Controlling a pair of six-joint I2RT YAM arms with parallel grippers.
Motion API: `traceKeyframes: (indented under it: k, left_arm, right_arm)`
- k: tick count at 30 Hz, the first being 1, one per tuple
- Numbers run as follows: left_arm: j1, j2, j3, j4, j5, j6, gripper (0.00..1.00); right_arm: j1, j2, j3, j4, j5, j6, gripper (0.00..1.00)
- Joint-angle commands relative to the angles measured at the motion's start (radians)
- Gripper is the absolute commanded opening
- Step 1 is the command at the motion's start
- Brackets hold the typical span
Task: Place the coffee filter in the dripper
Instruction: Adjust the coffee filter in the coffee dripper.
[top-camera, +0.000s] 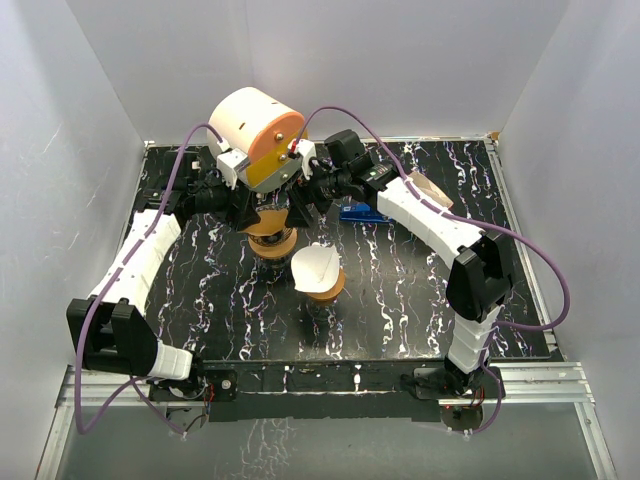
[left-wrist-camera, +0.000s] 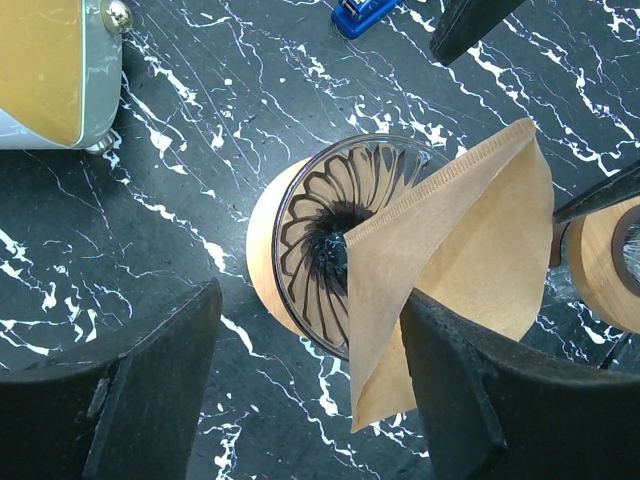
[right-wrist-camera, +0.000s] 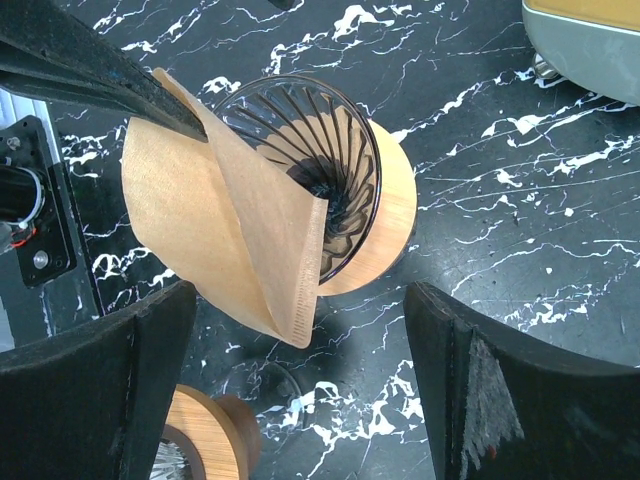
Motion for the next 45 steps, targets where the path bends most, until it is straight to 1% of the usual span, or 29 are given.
traceKeyframes:
  k: [1, 9, 19, 29, 35, 39, 45]
  left_arm:
    - [0.007, -0.014, -0.010, 0.005, 0.010, -0.009, 0.71]
    - [0.007, -0.027, -0.048, 0.011, -0.008, -0.008, 0.72]
    - [0.007, -0.021, -0.058, 0.023, -0.023, -0.024, 0.74]
    - [0.007, -0.015, -0.059, 0.027, -0.054, -0.038, 0.75]
    - [0.011, -0.001, -0.045, 0.016, -0.085, -0.066, 0.80]
    - [0.015, 0.007, -0.044, 0.018, -0.076, -0.093, 0.83]
    - [0.015, 0.027, -0.046, 0.029, -0.058, -0.111, 0.84]
  right_arm:
    - [0.003, -0.005, 0.055, 0.053, -0.015, 0.024, 0.84]
    - [0.003, -0.007, 0.057, 0.055, -0.090, 0.023, 0.84]
    - [0.002, 0.005, 0.082, 0.070, -0.085, 0.071, 0.86]
    - [0.004, 0.018, 0.083, 0.073, 0.033, 0.093, 0.85]
    - [0.031, 0.036, 0.083, 0.064, 0.084, 0.077, 0.85]
    - [0.043, 0.052, 0.096, 0.056, 0.119, 0.075, 0.84]
    - [0.064, 0.072, 0.106, 0.045, 0.175, 0.067, 0.84]
